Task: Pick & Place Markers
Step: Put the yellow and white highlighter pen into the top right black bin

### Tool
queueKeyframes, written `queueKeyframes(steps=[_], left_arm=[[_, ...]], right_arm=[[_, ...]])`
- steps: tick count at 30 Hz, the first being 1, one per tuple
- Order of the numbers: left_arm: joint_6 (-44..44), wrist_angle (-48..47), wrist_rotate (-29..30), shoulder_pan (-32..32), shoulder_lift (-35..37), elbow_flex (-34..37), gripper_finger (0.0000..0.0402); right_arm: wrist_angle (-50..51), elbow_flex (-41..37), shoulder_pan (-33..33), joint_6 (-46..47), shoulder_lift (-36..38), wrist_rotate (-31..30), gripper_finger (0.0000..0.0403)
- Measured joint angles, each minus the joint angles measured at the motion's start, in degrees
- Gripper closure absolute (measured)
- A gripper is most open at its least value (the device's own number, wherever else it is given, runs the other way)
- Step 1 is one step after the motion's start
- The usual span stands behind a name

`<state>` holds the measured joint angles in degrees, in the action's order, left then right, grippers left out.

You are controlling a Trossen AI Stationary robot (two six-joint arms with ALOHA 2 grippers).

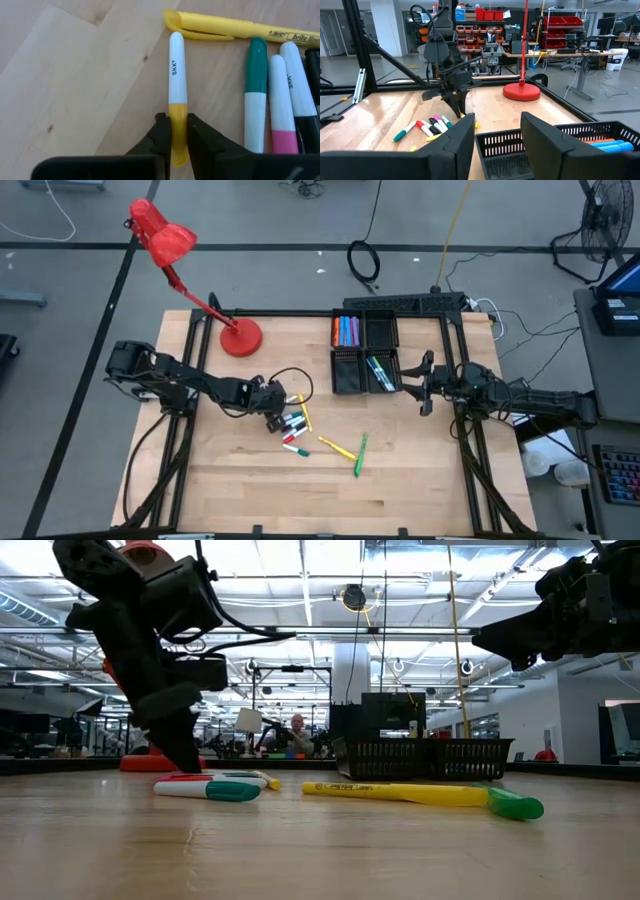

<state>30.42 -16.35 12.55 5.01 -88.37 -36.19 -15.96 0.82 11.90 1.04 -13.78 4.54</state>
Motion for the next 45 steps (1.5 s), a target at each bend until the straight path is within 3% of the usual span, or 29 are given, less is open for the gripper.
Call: queueKeyframes(steps=[9, 17, 24, 29, 31, 35, 38, 45], left_arm=[[-3.87, 0.3, 0.82, 2.96, 12.07, 0.16, 0.0363], [-21.54, 19.88, 0.01, 3.9, 20.92, 0.12, 0.0364], [-37.37, 40.86, -16.05, -3.27, 18.76, 0.09, 0.0364], [-40.26, 57.22, -32.23, -11.62, 15.82, 0.05, 0.0364], [-38.96, 62.17, -35.81, -14.48, 13.86, 0.05, 0.0364], [-37.75, 64.62, -37.15, -18.95, 11.58, 0.05, 0.0364], [-35.74, 64.4, -37.61, -21.31, 10.06, 0.05, 0.0364], [-33.09, 64.28, -38.26, -23.45, 8.93, -0.95, 0.0364]], right_arm=[[0.02, -0.02, 0.0, 0.0, 0.0, 0.0, 0.0257], [-0.16, -0.02, 0.0, 0.0, -0.01, 0.02, 0.0257], [-9.0, -0.02, 0.0, 3.64, -0.09, -0.51, 0.0257], [-13.97, -0.02, 0.02, 3.85, -0.11, -5.1, 0.0257], [-14.41, -0.02, 0.0, 4.7, -0.15, -6.41, 0.0257], [-19.35, -0.02, 0.01, 8.14, -1.59, -14.46, 0.0257], [-23.44, 0.77, 0.0, 3.73, -4.63, -14.99, 0.0257], [-27.54, 11.95, 0.0, -3.31, -22.93, -15.32, 0.0255]])
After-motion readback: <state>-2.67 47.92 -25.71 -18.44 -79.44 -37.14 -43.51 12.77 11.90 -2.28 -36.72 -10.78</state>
